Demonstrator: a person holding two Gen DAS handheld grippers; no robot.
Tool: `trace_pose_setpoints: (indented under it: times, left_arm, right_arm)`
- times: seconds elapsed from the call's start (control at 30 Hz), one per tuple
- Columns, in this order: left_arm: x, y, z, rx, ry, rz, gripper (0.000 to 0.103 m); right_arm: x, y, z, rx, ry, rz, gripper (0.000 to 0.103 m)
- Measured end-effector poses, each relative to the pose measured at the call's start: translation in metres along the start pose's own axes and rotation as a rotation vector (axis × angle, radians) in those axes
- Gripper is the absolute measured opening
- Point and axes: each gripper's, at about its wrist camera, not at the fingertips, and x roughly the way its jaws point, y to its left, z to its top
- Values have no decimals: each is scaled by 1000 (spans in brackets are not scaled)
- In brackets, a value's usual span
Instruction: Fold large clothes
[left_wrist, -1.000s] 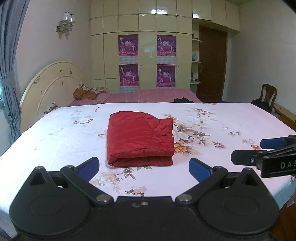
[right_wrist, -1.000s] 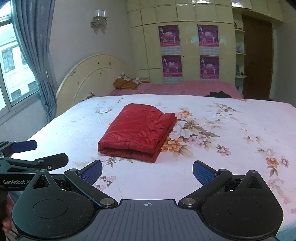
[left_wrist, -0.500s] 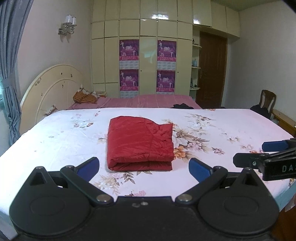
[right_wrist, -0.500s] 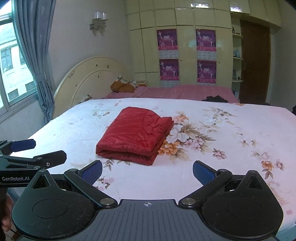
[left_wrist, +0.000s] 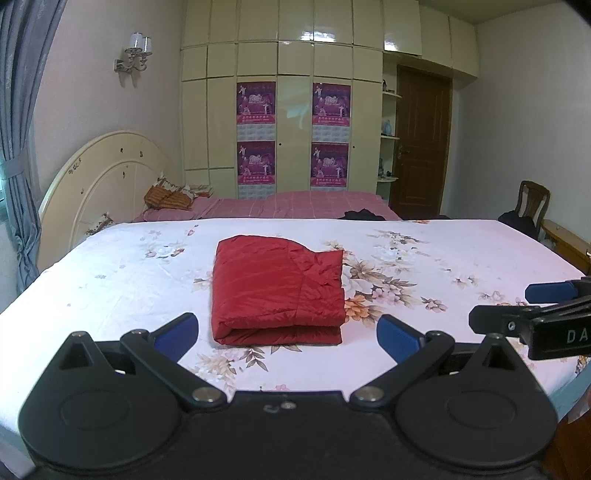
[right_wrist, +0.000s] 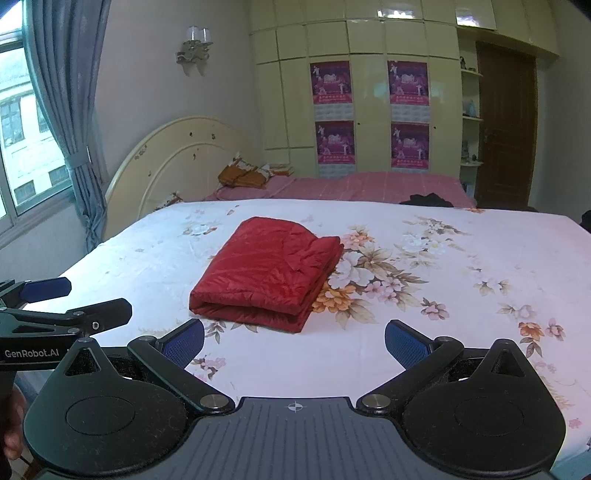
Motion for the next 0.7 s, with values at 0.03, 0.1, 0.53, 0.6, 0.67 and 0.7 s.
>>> trace_pose_setpoints:
  times: [0.03, 0.1, 0.53, 0.6, 0.67, 0.7]
  left_arm:
    - [0, 0, 0, 1, 0, 0, 103]
    - [0, 0, 0, -1, -1, 0, 103]
    - [2, 0, 4, 1, 3, -1, 102]
    - [3, 1, 4, 0, 2, -2, 102]
    - [3, 1, 4, 1, 2, -1, 102]
    - [3, 1, 4, 2, 2, -1, 102]
  right_arm:
    - [0, 0, 0, 1, 0, 0, 103]
    - [0, -1, 0, 0, 1, -2, 103]
    - [-1, -2, 1, 0, 1, -1, 103]
    - [-1, -2, 1, -2, -1, -5, 103]
    - [-2, -3, 2, -3, -2, -6, 103]
    - [-2, -4, 3, -2, -2, -6, 103]
